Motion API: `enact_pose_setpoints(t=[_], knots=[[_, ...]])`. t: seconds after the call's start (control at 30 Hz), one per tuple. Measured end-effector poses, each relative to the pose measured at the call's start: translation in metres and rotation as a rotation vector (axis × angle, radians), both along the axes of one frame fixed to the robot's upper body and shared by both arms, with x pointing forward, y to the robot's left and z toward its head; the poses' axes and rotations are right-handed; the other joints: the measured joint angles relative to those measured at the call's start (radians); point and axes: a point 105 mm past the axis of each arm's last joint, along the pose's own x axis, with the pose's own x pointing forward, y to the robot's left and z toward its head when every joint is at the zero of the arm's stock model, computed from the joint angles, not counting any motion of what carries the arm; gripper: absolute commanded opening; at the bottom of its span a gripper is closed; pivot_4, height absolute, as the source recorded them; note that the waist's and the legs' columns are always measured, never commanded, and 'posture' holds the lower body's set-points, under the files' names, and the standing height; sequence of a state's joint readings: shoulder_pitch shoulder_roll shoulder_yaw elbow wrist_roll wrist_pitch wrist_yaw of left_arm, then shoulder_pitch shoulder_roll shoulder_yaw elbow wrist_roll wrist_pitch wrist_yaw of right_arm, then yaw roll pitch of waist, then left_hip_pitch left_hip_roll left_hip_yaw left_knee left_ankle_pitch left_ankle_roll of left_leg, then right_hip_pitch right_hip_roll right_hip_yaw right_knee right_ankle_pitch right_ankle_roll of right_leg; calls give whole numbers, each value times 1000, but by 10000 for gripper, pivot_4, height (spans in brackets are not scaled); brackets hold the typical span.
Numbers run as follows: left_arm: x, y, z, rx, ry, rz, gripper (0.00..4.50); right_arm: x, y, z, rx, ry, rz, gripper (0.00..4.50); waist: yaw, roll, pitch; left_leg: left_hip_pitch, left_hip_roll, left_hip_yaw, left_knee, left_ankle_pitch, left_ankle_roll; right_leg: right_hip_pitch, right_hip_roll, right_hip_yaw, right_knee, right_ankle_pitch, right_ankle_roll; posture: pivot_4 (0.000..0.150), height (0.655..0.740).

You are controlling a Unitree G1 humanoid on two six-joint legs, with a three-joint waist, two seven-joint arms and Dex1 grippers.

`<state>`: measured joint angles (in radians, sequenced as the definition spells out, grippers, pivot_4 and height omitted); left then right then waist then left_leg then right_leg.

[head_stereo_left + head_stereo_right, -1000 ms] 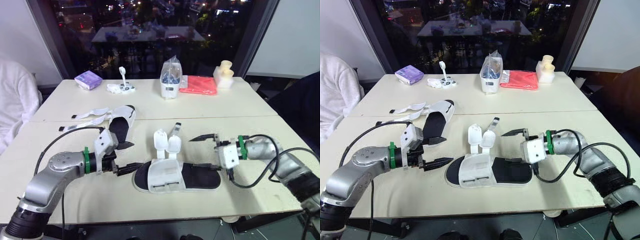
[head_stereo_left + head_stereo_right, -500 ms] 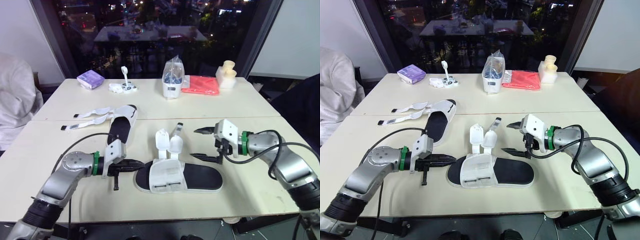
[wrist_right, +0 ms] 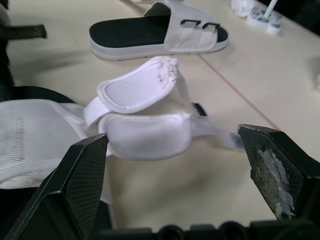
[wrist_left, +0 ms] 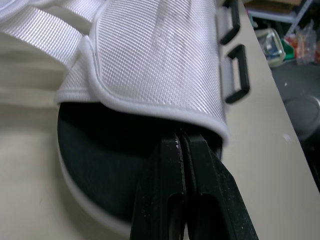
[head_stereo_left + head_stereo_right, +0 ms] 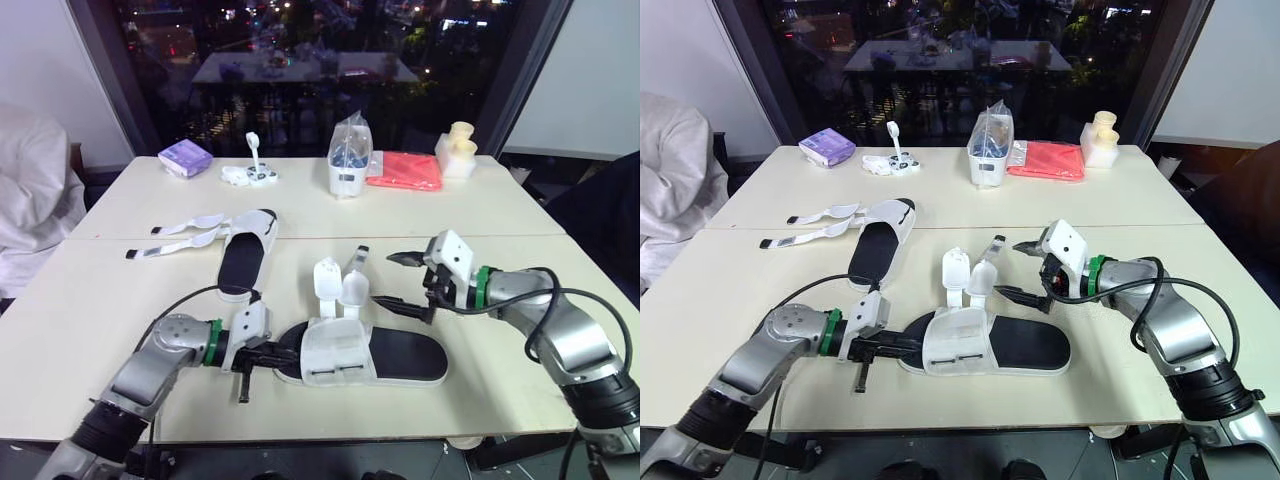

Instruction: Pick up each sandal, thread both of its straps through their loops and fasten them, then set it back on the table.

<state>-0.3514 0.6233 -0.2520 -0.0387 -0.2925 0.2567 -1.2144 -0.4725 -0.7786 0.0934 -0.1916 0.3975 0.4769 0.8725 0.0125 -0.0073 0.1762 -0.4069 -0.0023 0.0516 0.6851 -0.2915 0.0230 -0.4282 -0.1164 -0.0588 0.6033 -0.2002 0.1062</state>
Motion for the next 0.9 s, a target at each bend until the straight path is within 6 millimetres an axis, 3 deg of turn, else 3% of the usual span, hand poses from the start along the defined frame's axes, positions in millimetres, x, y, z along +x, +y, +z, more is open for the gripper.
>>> enact_pose_setpoints(t=[0.3,0.5,0.6,0.73,0.9], knots=[[5,-6,-1,-14,-6,6,618,9,2,-19,187,334,-69,45000,0,0,0,0,0,0,0,0,0,0,0,0,0,0,0,1500,7400],[5,-7,-2,-16,-10,12,618,36,4,-19,389,657,-168,45000,0,0,0,0,0,-1,1,0,0,0,0,0,1,0,-1,1500,7400],[5,-8,-2,-15,-13,11,618,43,8,-30,446,808,-197,45000,0,0,0,0,0,-1,0,0,1,0,0,0,1,0,0,1500,7400],[5,-8,-2,-10,-19,11,618,49,16,-43,497,928,-217,45000,-4,0,0,0,0,0,0,0,1,0,0,0,0,1,0,1500,7400],[5,-8,-1,-4,-23,12,618,67,33,-42,580,977,-224,45000,-8,0,0,0,0,0,0,0,1,0,0,0,2,1,0,1500,7400]])
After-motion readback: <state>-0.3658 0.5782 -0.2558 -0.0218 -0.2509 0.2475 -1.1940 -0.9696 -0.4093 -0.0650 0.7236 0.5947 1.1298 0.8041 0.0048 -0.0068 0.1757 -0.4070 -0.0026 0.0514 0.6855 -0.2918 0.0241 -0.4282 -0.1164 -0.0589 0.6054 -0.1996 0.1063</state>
